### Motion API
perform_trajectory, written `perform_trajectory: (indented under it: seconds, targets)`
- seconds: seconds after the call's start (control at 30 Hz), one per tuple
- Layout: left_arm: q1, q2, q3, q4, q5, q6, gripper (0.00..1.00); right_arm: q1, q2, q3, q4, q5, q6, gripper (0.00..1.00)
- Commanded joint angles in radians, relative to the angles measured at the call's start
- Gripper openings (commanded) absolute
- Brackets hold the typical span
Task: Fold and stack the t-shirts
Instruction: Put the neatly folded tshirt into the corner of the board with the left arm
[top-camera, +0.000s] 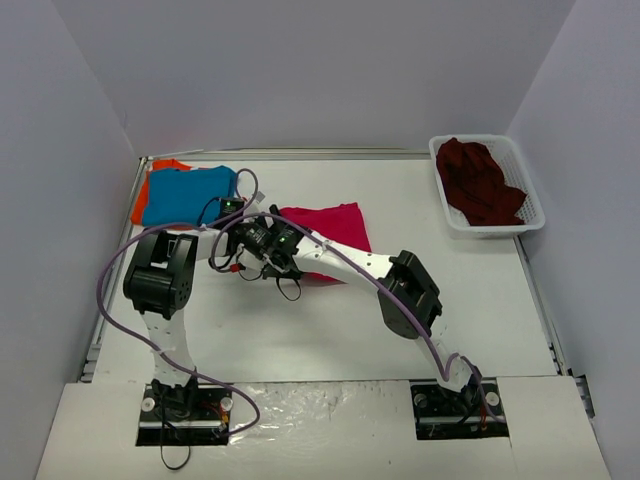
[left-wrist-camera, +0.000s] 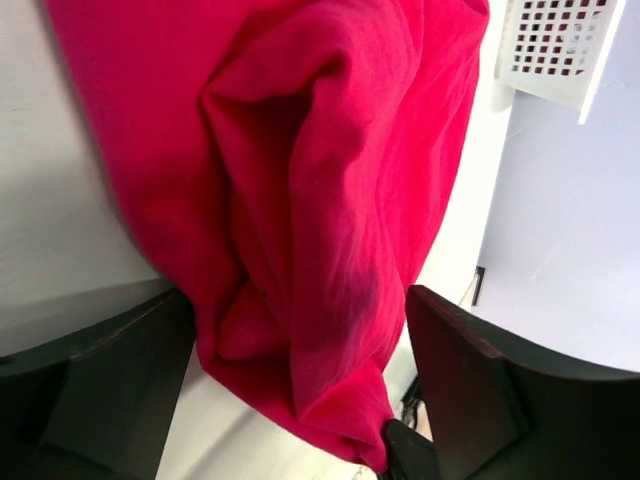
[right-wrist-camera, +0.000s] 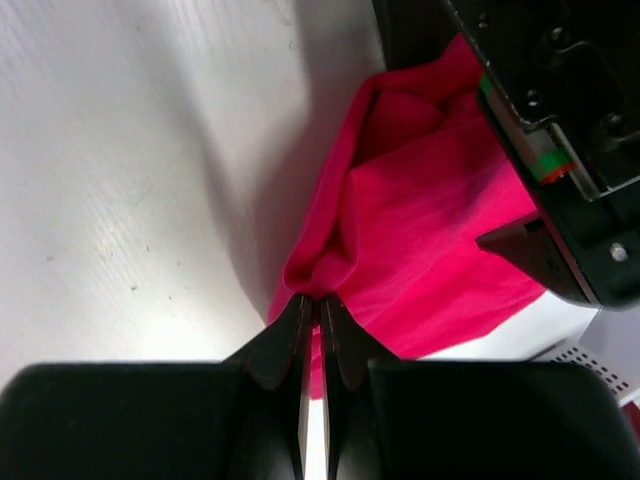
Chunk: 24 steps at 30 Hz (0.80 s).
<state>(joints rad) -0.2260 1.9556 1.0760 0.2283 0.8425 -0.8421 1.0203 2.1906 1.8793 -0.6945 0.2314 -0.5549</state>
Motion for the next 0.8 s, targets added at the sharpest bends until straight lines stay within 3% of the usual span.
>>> perform_trajectory:
  seconds: [0.0, 0.37, 0.4, 0.47, 0.53, 0.57, 0.63, 0.67, 0.7, 0.73, 0.77]
  targets:
    - [-0.035, 0.057, 0.01, -0.064, -0.013, 0.014, 0.79, 0.012, -0.028, 0.046, -0.011, 0.014, -0.007, 0.0]
    - [-0.047, 0.109, 0.056, -0.015, 0.047, -0.028, 0.21, 0.015, -0.014, 0.061, -0.026, 0.002, -0.004, 0.0]
    - [-0.047, 0.118, 0.064, -0.012, 0.053, -0.028, 0.1, 0.015, -0.015, 0.061, -0.026, 0.0, -0.004, 0.0]
    - [-0.046, 0.15, 0.093, 0.0, 0.085, -0.035, 0.03, 0.015, -0.018, 0.063, -0.026, -0.003, 0.0, 0.0]
    - [-0.045, 0.164, 0.11, 0.006, 0.101, -0.038, 0.02, 0.015, -0.023, 0.06, -0.028, -0.007, 0.0, 0.0]
    - [-0.045, 0.167, 0.12, 0.009, 0.099, -0.038, 0.02, 0.015, -0.028, 0.055, -0.028, -0.01, 0.001, 0.1]
    - [-0.045, 0.16, 0.128, 0.008, 0.098, -0.025, 0.02, 0.015, -0.043, 0.028, -0.028, -0.026, -0.002, 0.46]
    - [-0.044, 0.157, 0.142, -0.001, 0.096, -0.014, 0.02, 0.015, -0.055, 0.011, -0.028, -0.038, -0.005, 0.71]
    - [-0.044, 0.155, 0.151, -0.027, 0.096, 0.0, 0.02, 0.014, -0.09, -0.008, -0.028, -0.046, -0.01, 0.87]
    - [-0.042, 0.151, 0.16, -0.049, 0.095, 0.014, 0.03, 0.012, -0.113, -0.031, -0.028, -0.07, -0.013, 0.99]
    - [-0.041, 0.151, 0.17, -0.061, 0.093, 0.032, 0.02, 0.011, -0.138, -0.086, -0.03, -0.079, -0.022, 1.0]
